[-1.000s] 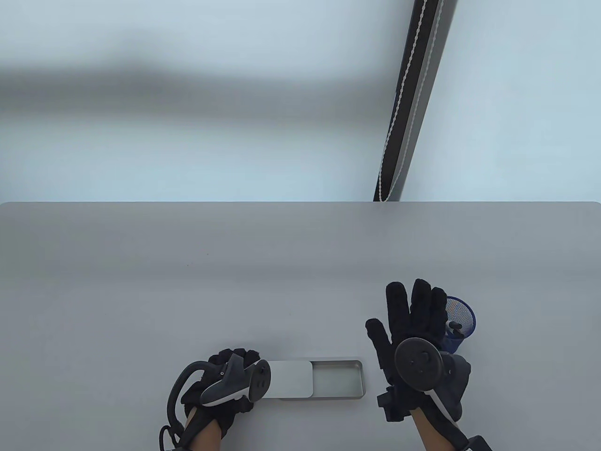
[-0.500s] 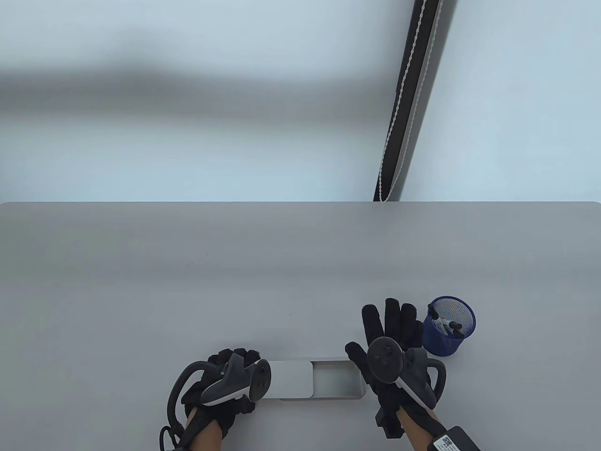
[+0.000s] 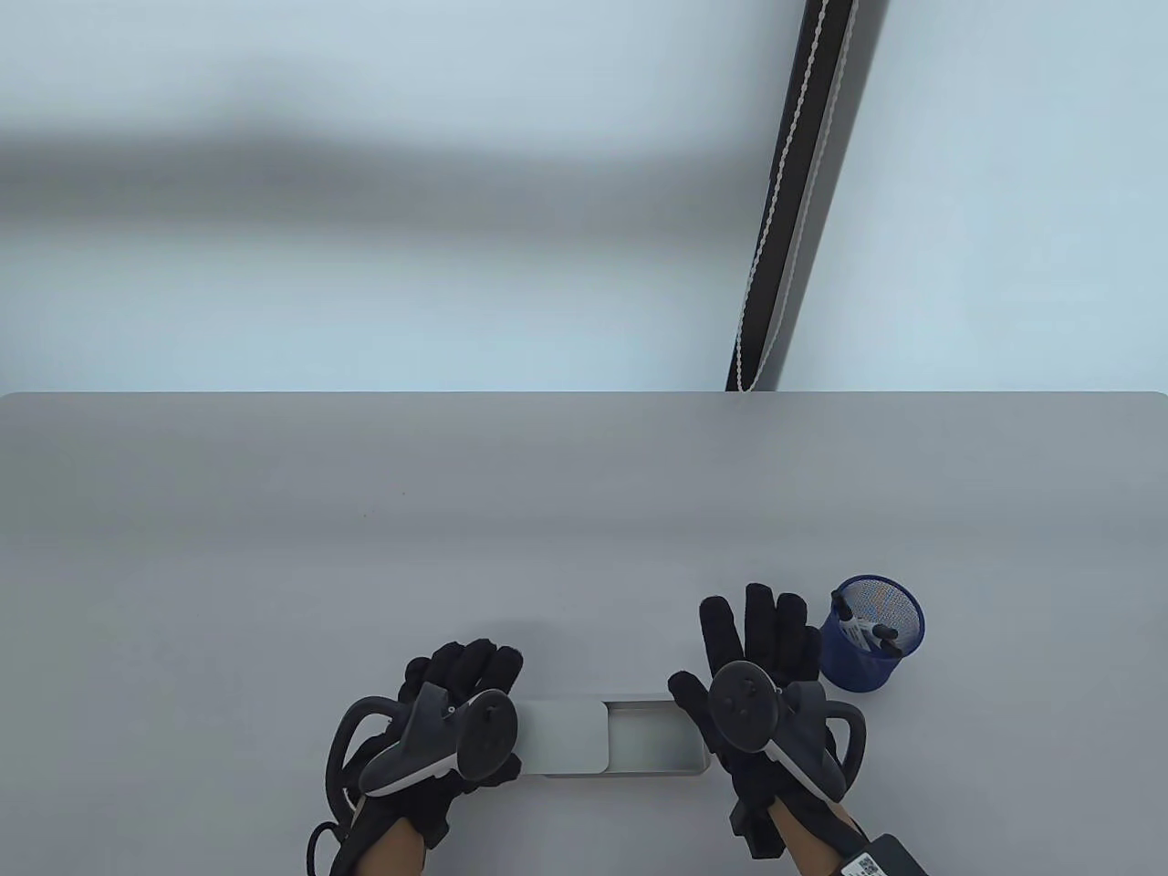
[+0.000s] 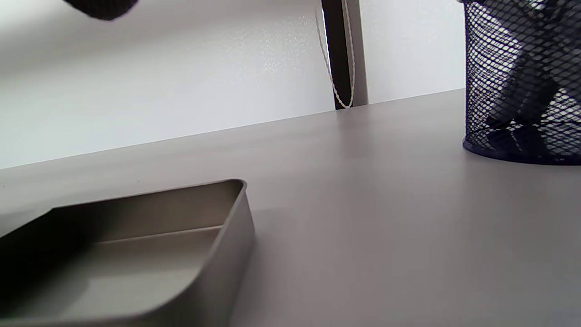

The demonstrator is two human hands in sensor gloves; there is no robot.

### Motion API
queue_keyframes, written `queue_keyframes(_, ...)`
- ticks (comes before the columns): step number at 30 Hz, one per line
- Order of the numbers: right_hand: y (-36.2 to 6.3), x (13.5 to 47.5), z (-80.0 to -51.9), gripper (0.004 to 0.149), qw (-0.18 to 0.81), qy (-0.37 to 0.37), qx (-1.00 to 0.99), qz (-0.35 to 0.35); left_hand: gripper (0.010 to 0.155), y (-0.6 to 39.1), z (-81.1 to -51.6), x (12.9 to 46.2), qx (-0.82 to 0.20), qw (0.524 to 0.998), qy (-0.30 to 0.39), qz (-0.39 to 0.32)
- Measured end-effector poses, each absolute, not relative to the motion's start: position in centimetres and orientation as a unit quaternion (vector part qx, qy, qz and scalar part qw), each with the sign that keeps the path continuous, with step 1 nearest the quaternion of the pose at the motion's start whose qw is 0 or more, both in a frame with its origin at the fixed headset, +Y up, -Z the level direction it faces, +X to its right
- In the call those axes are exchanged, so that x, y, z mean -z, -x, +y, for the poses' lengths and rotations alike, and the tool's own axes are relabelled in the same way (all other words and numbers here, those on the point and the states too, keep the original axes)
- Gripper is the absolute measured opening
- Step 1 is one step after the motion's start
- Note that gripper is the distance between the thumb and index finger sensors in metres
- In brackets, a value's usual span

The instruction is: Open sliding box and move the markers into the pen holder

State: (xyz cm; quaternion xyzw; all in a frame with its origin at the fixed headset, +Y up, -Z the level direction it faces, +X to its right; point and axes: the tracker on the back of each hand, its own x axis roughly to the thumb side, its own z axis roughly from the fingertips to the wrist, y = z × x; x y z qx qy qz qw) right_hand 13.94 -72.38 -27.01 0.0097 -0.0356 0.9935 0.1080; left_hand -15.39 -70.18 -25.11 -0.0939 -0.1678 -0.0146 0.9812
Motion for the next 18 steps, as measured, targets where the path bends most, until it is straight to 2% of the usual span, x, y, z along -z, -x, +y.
queue_keyframes(8,-13.9,26.8,-72.4,0.079,0.106,-0.011,-0.993,-0.046,0.084,16.9,-68.0,23.9,-0.037,0.993,-0.055,-0.097)
queue_keyframes(18,-14.7,27.1,-72.6,0.078,0.131,-0.011,-0.990,-0.049,0.090,18.1,-68.9,24.1,-0.006,0.997,-0.070,-0.039)
